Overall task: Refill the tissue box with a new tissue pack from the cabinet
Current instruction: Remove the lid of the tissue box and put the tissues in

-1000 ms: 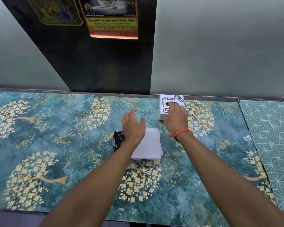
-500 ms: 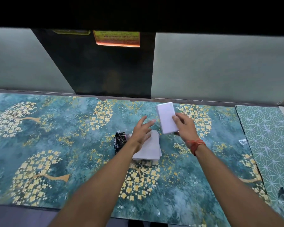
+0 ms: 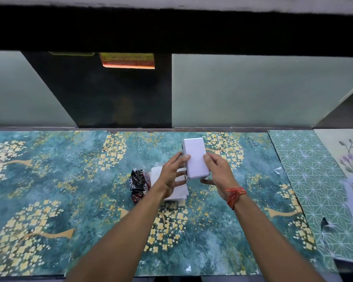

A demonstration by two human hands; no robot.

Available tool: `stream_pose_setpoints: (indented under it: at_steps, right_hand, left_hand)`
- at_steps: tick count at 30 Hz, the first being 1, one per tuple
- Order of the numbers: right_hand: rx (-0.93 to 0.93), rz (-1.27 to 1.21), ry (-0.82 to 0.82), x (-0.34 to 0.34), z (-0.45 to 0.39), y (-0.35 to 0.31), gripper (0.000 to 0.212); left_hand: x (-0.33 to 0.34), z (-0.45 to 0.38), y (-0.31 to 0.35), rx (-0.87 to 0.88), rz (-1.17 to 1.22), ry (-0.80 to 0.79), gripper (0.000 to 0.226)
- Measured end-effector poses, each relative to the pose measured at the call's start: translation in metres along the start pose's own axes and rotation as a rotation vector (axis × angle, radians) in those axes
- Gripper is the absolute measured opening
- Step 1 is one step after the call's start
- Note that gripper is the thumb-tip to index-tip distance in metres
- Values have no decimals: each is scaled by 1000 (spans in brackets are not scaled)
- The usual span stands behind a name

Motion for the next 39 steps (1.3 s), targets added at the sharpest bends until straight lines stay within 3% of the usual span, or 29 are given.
stream_pose_setpoints:
  at_steps: [4,10,14,19,26,33,37,39]
  right_hand:
    - [-16,67,10,-8,-1,3,28]
    - [-27,45,16,-21,1,6,18]
    - [4,-38,11,-27,-2,6,23]
    - [116,-278,19,-57,-12,6,27]
    - [246,-484,-31,-79,-30,33,34]
    - [394,-557,-53,-73,-48,72,40]
    - [410,-541,-48,-71,-45,90,37]
    - [414,-505,-48,-69,-42,94,35]
  left_hand:
    - [10,5,-8,-40,47,-4,87]
    - [15,3,-5,-37,58,10,68]
    - [16,-2,-3,-39,35,43,43]
    - [1,-13,4,-93,260,52,86]
    - [-19,-56,9,-74,641,216,52]
    - [-39,-121,-7,-62,500,468,45]
    - [-49,-134,-14,-37,308,557,34]
    - [-56,-127,-14,-85,95,604,36]
Point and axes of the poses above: each hand's wrist, its own z-axis away from the middle knuckle, its own x-axis out of the palm, y = z × x, the point moved 2 cm from there along -z, towards the middle knuckle, and after that the axes turned 12 degrees about x, right-handed, at the moved point
